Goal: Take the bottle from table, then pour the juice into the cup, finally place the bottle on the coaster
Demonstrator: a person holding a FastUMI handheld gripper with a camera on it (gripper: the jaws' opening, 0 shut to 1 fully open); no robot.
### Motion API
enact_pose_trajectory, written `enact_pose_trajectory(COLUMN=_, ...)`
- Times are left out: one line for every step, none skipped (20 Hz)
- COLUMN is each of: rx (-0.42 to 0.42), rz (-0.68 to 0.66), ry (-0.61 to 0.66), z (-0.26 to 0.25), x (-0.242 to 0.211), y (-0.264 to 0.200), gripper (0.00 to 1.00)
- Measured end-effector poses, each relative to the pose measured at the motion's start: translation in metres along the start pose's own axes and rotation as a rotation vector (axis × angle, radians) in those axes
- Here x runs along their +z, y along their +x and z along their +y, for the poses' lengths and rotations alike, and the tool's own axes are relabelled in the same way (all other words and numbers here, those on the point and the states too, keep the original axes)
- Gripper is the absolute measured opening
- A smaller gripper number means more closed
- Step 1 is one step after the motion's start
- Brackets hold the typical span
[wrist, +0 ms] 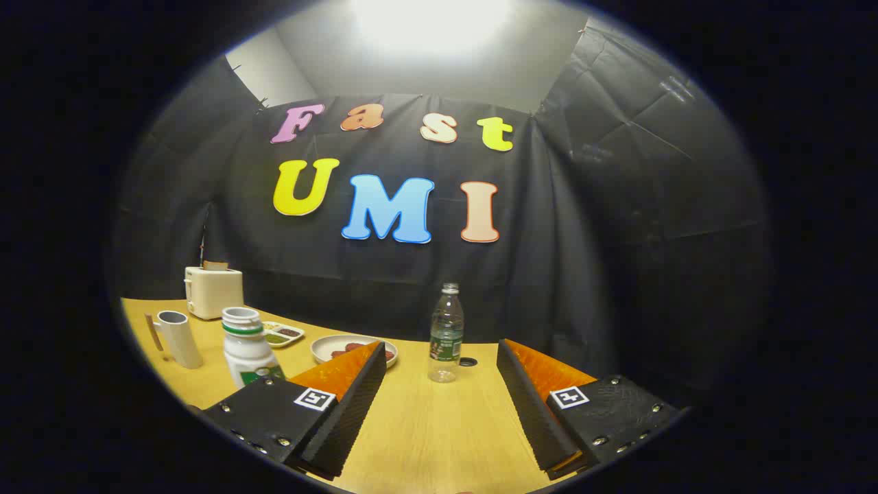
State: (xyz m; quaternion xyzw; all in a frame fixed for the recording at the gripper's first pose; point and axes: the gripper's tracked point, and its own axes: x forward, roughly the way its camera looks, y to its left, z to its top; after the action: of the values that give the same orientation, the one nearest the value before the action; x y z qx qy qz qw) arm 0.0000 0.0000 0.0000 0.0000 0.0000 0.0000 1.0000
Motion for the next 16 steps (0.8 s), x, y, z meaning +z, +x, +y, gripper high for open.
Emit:
enact_pose_trajectory(rx=0.024, rz=0.010, ry=0.020, z=0.012, x=0.005, y=-0.006, gripper=0.98)
enact_pose_trajectory(rx=0.047, rz=0.019, ry=0.042, z=0.021, x=0.009, y=-0.010, gripper=0.98)
enact_pose_trajectory(rx=0.069, rz=0.029, ry=0.063, z=0.031, x=0.013, y=-0.015, gripper=0.98)
enact_pose_trajectory(rx=0.090, rz=0.035, ry=0.082, z=0.039, x=0.015, y=-0.020, gripper=0.98)
enact_pose_trajectory(rx=0.103, rz=0.035, ry=0.093, z=0.046, x=0.019, y=-0.025, gripper=0.98)
enact_pose_trajectory(rx=0.109, rz=0.034, ry=0.093, z=0.050, x=0.021, y=-0.029, gripper=0.98)
enact_pose_trajectory(rx=0.108, rz=0.034, ry=0.088, z=0.054, x=0.021, y=-0.032, gripper=0.98)
enact_pose_trajectory(rx=0.108, rz=0.033, ry=0.085, z=0.059, x=0.019, y=-0.035, gripper=0.98)
enact_pose_trajectory(rx=0.112, rz=0.035, ry=0.083, z=0.068, x=0.016, y=-0.038, gripper=0.98)
enact_pose_trajectory(rx=0.115, rz=0.042, ry=0.083, z=0.075, x=0.012, y=-0.040, gripper=0.98)
enact_pose_trajectory(rx=0.123, rz=0.051, ry=0.082, z=0.084, x=0.005, y=-0.041, gripper=0.98)
enact_pose_trajectory(rx=0.132, rz=0.060, ry=0.087, z=0.093, x=-0.001, y=-0.042, gripper=0.98)
enact_pose_trajectory(rx=0.142, rz=0.070, ry=0.098, z=0.103, x=-0.007, y=-0.042, gripper=0.98)
enact_pose_trajectory(rx=0.146, rz=0.080, ry=0.110, z=0.110, x=-0.015, y=-0.040, gripper=0.98)
enact_pose_trajectory(rx=0.150, rz=0.089, ry=0.124, z=0.116, x=-0.022, y=-0.038, gripper=0.98)
enact_pose_trajectory(rx=0.152, rz=0.092, ry=0.139, z=0.122, x=-0.028, y=-0.035, gripper=0.98)
